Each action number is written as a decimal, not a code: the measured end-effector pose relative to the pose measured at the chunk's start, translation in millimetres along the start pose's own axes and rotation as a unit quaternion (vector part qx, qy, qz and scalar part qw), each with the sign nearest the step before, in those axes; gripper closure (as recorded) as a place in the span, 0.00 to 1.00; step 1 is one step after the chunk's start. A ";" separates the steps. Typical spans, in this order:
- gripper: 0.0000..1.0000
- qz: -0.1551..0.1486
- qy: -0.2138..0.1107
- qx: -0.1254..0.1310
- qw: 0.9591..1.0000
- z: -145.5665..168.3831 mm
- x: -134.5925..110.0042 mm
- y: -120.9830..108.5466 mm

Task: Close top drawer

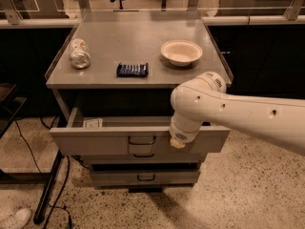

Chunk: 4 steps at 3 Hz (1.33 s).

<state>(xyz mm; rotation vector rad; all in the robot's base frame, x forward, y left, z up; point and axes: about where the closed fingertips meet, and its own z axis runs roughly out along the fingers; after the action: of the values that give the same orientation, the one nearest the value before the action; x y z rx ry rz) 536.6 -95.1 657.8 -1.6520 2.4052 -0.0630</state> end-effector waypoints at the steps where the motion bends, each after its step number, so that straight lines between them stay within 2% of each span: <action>1: 0.14 0.000 0.000 0.000 1.000 0.0 0.0 0.0; 2: 0.00 0.000 0.000 0.000 1.000 0.0 0.0 0.0; 3: 0.00 0.000 0.000 0.000 1.000 0.0 0.0 0.0; 4: 0.27 0.000 0.000 0.000 1.000 0.1 0.0 0.0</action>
Offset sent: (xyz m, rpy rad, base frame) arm 0.0000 0.0000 0.0000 0.0000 0.0000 0.0000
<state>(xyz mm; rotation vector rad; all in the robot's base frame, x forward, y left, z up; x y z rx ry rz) 536.6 -95.1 657.7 -1.6523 2.4053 -0.0631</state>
